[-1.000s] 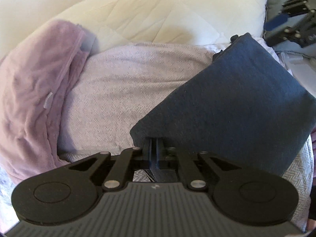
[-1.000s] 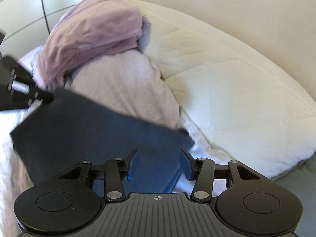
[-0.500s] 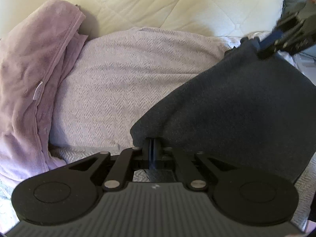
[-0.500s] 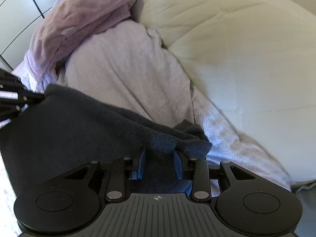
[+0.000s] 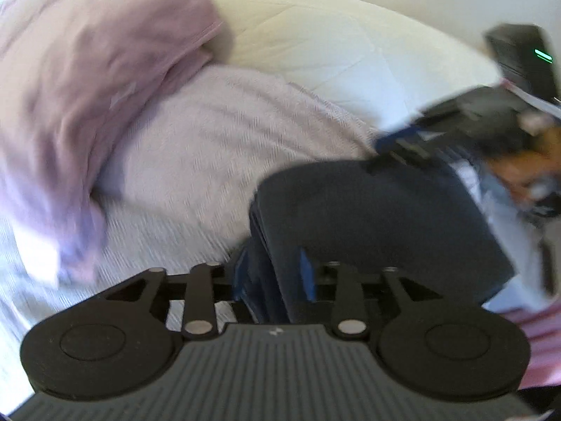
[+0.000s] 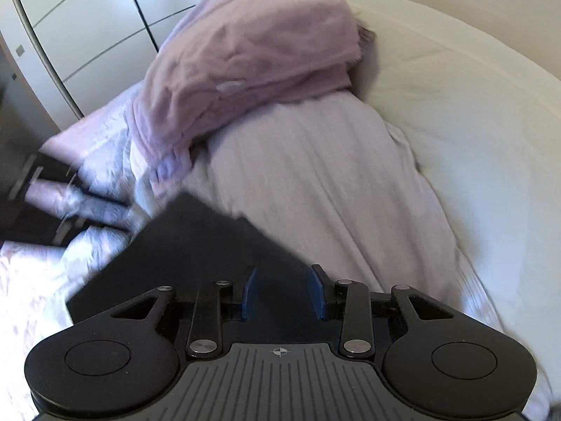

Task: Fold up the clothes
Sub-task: 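Smooth and square the garment on the stack with both grippers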

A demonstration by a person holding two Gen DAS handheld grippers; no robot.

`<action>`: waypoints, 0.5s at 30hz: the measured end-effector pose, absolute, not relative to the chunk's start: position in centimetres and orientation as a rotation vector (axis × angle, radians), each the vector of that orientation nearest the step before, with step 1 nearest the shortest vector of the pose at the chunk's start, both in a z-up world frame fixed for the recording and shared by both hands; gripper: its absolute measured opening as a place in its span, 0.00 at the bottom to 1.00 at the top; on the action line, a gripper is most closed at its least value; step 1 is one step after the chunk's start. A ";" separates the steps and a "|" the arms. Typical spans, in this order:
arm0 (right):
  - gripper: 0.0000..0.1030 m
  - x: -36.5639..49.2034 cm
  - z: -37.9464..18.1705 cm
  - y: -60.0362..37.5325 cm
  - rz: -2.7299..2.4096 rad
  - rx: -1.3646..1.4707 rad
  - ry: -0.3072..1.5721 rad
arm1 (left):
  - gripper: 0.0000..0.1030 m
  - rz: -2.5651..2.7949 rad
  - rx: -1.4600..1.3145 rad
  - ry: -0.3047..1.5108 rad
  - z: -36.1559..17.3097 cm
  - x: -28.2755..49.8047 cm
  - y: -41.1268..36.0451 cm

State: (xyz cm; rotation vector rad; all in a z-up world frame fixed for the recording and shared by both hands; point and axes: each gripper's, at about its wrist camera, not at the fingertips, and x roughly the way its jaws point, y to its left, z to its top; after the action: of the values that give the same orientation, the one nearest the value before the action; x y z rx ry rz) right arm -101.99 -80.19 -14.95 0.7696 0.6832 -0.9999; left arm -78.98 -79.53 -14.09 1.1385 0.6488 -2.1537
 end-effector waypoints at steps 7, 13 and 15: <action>0.48 -98.0 -19.5 -87.6 -0.883 0.858 0.851 | 0.32 -2.117 1.088 0.834 -17.7 -79.1 -77.9; 0.44 -96.9 -22.8 -87.0 -0.767 0.976 0.873 | 0.32 -2.090 1.142 0.846 -17.6 -78.8 -75.1; 0.44 -96.0 -22.5 -85.3 -0.728 0.931 0.888 | 0.33 -2.079 1.164 0.844 -17.9 -78.6 -73.8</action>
State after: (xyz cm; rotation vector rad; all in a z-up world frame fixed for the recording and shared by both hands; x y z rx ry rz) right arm -95.99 -85.26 -22.46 0.9311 0.8883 -0.7279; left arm -78.63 -73.85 -17.93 1.1643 0.8440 -2.0792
